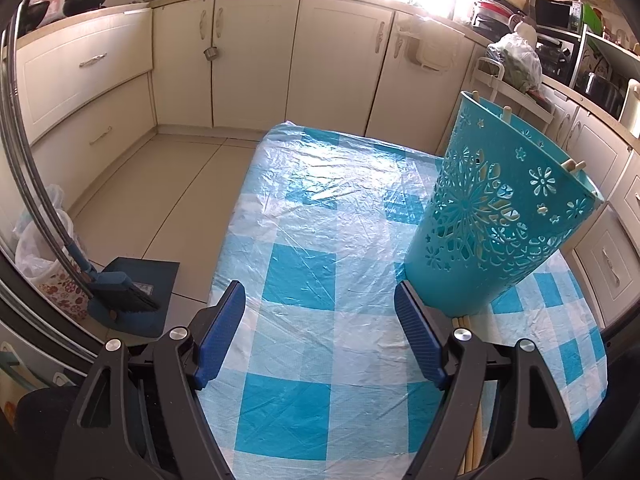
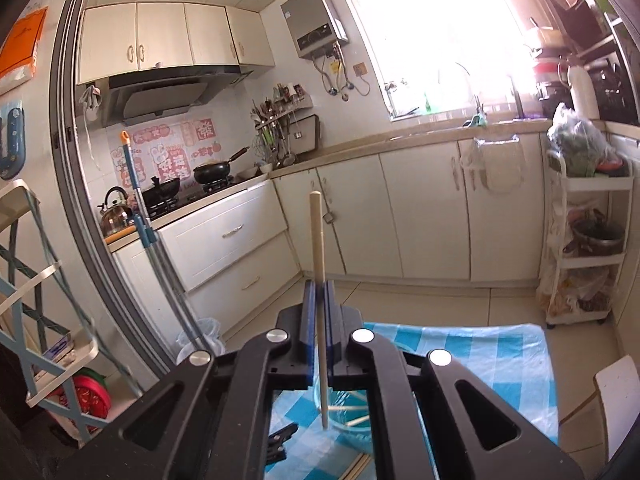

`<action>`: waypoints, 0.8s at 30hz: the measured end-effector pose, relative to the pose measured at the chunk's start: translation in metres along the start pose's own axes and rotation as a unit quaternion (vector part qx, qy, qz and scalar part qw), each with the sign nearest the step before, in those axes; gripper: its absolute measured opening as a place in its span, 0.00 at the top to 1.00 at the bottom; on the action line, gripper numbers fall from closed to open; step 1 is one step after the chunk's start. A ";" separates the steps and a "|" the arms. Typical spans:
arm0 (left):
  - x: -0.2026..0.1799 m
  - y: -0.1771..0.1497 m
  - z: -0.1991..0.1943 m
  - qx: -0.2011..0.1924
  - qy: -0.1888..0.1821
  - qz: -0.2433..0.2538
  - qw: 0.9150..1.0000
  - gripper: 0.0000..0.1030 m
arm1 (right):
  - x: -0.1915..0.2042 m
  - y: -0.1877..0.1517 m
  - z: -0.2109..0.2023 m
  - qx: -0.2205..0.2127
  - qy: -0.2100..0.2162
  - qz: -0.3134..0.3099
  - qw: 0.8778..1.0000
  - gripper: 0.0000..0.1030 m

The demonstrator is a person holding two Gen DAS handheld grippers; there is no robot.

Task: Organize utensils
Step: 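Lift the chopstick over the teal basket and open the right tool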

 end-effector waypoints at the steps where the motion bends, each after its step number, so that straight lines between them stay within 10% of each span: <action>1: 0.000 0.000 0.000 0.000 0.000 -0.001 1.000 0.29 | -0.002 -0.002 0.006 0.000 -0.008 -0.003 1.000 0.96; 12: 0.001 0.000 0.000 -0.004 0.008 0.000 1.000 0.29 | -0.030 -0.062 0.075 0.091 -0.063 0.016 0.994 0.96; 24: -0.004 -0.004 -0.013 -0.025 0.040 0.028 0.998 0.29 | -0.009 -0.097 0.027 0.111 -0.073 0.031 0.991 0.94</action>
Point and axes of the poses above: each gripper's, at about its wrist camera, not at the fingertips, and z roughly the way its jaws point, x to its left, y to its top, the point moved 1 cm from there along z, roughly the way its jaws point
